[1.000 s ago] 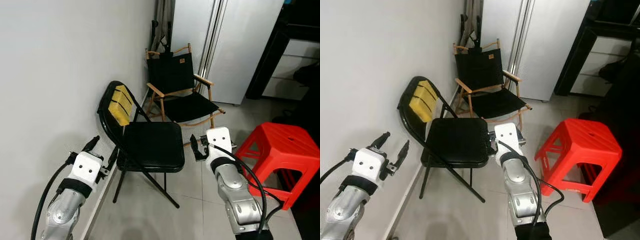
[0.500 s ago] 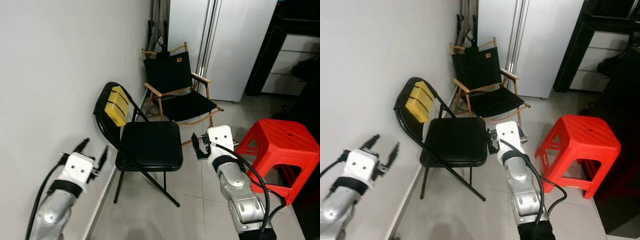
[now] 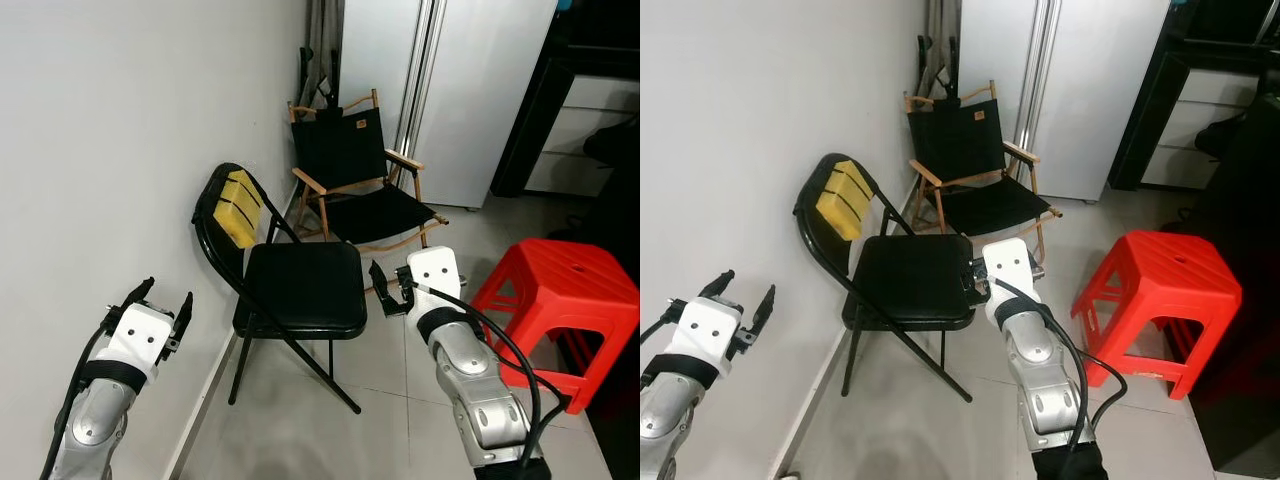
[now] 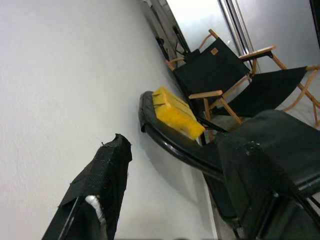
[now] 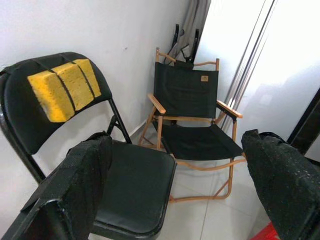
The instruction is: Building children table
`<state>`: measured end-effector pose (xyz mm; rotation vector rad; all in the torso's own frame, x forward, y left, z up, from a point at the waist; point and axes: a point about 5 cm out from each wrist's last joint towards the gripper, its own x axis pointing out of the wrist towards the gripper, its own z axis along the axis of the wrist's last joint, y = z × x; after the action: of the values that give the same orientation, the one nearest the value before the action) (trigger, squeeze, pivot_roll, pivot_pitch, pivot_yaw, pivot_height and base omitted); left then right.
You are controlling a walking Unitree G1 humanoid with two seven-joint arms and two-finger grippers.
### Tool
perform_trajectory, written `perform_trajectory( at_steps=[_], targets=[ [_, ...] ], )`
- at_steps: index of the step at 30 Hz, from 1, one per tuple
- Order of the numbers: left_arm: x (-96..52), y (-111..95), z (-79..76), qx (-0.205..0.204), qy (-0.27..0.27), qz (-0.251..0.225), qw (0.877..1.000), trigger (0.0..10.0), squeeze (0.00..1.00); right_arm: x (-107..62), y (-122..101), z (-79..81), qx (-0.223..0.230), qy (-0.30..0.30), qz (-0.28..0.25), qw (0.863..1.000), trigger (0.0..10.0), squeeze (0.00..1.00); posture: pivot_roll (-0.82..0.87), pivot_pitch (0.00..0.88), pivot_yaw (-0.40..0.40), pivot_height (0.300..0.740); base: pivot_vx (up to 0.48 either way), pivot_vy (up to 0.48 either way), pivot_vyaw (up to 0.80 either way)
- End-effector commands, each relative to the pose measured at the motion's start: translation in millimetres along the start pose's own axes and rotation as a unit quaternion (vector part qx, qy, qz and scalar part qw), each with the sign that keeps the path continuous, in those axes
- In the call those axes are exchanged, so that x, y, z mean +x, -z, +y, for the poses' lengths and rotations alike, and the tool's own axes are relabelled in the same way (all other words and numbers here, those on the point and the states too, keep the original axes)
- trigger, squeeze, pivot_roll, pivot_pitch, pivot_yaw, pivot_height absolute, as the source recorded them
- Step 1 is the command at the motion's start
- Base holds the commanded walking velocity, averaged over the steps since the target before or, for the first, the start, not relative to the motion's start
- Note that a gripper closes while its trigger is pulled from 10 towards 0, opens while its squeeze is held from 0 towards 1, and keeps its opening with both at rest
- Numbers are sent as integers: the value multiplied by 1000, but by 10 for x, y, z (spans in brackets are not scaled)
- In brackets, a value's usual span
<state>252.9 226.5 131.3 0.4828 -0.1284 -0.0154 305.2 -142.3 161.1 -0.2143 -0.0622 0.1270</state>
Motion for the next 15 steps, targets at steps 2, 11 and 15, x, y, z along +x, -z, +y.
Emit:
perform_trajectory(
  at_steps=[2, 11, 15],
  targets=[
    [-20, 60, 1, 9, 4, 15, 1000, 10000, 0, -18, 0, 20, 3, -7, -3, 1000, 10000, 0, -74, 0, -29, 641, 0, 0, 0],
    [-46, 181, 62, 39, 8, 55, 998, 10000, 0, -15, -27, 36, 2, -25, -12, 1000, 10000, 0, -73, 0, -29, 611, 0, 0, 0],
    [-67, 246, 105, 56, 6, 76, 996, 10000, 0, -16, -37, 54, 2, -34, -15, 999, 10000, 0, -71, 0, -29, 596, 0, 0, 0]
  ],
)
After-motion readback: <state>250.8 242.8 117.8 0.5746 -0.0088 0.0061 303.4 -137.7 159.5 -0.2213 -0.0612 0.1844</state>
